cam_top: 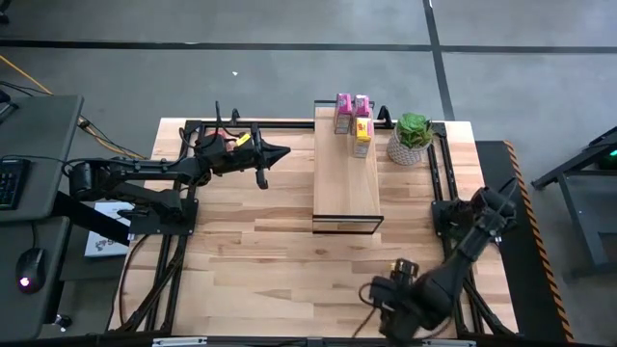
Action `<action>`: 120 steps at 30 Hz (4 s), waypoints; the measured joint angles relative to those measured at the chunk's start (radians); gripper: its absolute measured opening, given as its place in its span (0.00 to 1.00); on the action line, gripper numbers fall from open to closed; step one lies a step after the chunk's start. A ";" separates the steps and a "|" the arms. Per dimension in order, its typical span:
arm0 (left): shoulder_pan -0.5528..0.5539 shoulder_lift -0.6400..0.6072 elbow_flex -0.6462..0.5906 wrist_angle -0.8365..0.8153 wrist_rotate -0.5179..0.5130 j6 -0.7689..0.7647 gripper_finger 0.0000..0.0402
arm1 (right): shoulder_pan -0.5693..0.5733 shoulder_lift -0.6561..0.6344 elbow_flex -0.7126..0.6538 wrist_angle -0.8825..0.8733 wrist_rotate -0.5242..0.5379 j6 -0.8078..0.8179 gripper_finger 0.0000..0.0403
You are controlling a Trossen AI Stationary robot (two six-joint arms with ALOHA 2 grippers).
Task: Stack cereal on shelf
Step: Put the yellow cereal box on the shelf aligned with the yellow cereal box
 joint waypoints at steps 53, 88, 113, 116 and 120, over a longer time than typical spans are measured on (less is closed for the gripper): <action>0.000 0.000 0.000 0.001 0.000 0.000 0.00 | -0.099 0.113 0.000 -0.145 -0.275 -0.186 0.63; 0.000 0.000 0.000 0.000 0.000 0.000 0.00 | -0.149 0.087 0.000 -0.178 -0.121 -0.178 0.63; 0.000 0.000 0.000 0.008 0.000 0.000 0.00 | 0.066 -0.203 -0.216 -0.110 0.158 0.573 0.63; 0.000 0.000 0.000 -0.008 0.000 0.000 0.00 | 0.069 -0.203 -0.212 -0.064 0.218 0.569 0.63; 0.000 0.000 0.000 -0.008 0.000 -0.001 0.00 | 0.072 -0.199 -0.212 -0.038 0.250 0.546 0.63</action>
